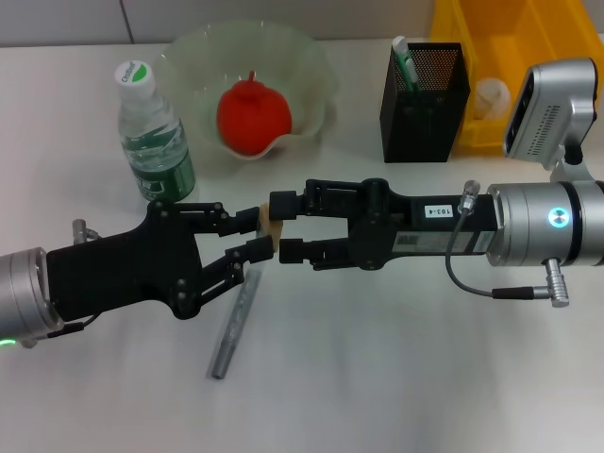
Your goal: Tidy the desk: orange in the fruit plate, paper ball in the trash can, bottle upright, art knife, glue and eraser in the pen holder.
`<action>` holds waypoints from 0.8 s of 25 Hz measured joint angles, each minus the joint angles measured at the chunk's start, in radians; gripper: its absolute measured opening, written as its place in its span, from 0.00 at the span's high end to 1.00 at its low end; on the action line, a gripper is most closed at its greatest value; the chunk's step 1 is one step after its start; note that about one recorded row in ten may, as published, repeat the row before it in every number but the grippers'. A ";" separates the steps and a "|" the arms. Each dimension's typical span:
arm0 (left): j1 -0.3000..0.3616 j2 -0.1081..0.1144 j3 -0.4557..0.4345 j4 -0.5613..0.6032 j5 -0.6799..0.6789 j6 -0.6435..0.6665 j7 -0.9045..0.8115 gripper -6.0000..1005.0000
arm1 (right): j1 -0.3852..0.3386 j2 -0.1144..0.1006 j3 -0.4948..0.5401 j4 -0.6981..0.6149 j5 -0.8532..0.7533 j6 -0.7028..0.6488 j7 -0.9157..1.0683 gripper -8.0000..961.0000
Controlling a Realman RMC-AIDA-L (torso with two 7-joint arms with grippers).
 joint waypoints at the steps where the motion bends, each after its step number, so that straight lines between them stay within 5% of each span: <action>1: 0.000 0.000 0.000 0.000 0.000 0.000 0.000 0.73 | 0.000 0.000 0.000 0.000 0.000 0.000 0.000 0.26; 20: -0.013 -0.003 0.028 -0.003 -0.010 -0.007 0.002 0.71 | 0.002 0.002 0.002 0.000 0.000 0.009 0.006 0.32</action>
